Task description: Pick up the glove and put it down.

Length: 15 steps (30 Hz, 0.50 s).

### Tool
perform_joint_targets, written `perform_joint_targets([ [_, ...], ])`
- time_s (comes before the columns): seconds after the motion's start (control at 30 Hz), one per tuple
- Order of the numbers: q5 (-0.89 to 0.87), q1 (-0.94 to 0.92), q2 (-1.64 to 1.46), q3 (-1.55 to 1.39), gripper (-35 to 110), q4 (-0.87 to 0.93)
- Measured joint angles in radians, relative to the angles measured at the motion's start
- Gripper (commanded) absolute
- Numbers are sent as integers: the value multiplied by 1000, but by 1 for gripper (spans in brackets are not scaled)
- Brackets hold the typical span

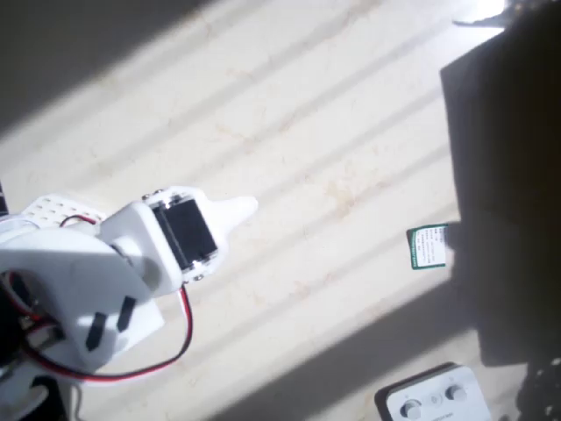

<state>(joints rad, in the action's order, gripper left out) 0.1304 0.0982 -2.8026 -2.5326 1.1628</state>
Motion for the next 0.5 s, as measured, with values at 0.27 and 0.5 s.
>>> perform_joint_targets([
  [0.27,0,51,586,607,1,-3],
  [0.5,0,233,1022,1043,1,-3],
])
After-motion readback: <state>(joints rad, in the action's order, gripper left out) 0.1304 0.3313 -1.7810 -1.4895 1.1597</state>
